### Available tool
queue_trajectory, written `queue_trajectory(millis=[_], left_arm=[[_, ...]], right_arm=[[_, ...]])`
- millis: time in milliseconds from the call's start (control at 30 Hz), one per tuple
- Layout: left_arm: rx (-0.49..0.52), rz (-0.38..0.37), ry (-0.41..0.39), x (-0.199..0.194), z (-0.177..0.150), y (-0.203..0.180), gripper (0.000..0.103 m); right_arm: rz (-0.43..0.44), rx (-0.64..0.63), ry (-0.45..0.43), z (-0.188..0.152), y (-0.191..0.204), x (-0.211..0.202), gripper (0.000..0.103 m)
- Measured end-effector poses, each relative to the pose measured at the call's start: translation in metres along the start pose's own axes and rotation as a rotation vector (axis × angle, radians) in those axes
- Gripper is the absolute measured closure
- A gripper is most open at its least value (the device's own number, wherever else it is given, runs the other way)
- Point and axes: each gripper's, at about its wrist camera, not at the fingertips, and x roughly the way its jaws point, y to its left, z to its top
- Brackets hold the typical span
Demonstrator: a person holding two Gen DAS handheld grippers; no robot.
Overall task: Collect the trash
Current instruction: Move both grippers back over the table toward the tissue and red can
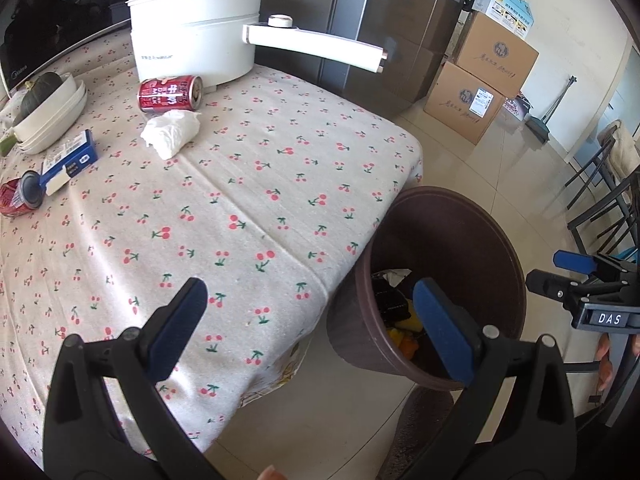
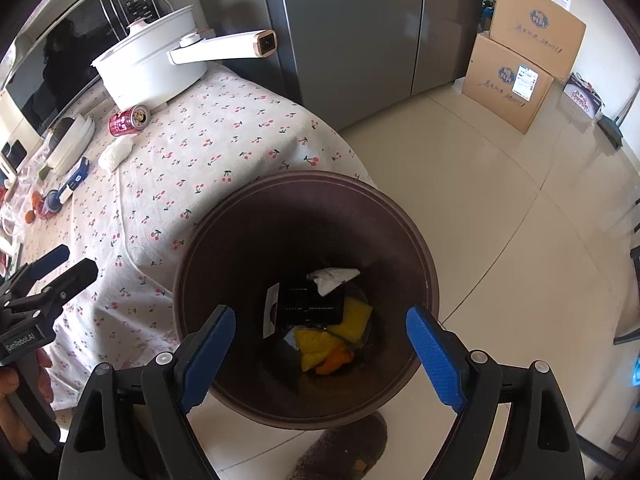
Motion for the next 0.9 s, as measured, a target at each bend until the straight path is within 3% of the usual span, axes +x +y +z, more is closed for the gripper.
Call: queue_trajectory(millis=[900], left_arm=[[-0.243,0.137,-0.013,-0.061,-0.025,0.151,0.001]], right_arm=[[0.077,-0.161,-0.003,0.020,0.129,0.007,0.013]])
